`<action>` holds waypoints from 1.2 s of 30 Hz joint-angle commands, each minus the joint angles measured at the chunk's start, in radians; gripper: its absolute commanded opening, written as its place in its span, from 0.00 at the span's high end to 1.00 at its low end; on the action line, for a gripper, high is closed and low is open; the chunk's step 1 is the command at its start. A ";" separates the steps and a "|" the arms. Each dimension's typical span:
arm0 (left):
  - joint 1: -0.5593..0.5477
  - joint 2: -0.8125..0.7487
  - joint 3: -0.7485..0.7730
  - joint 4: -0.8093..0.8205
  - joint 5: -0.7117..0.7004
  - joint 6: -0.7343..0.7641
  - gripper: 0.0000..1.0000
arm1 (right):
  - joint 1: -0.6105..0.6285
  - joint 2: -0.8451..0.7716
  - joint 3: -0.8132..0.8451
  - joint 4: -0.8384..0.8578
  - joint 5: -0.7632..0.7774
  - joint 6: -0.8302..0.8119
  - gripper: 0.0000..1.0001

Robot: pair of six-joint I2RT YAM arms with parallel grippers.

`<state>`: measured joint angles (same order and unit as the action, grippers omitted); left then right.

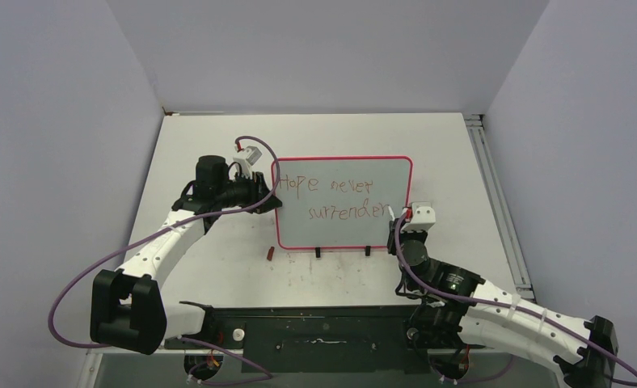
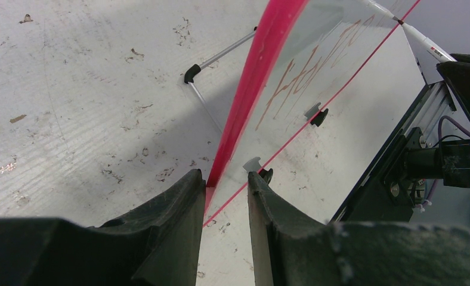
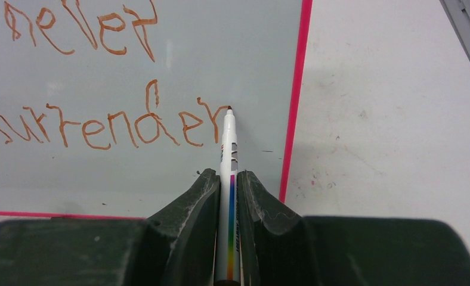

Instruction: Write a sentence on the whiteboard

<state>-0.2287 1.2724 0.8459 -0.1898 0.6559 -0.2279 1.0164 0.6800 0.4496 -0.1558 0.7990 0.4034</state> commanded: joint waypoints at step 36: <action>-0.012 -0.039 0.010 0.012 -0.003 -0.001 0.70 | -0.032 -0.089 0.044 -0.083 0.002 0.004 0.95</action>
<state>-0.2340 1.2652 0.8463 -0.1909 0.6434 -0.2279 0.9977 0.5724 0.4671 -0.2634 0.7822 0.4191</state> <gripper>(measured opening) 0.304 0.152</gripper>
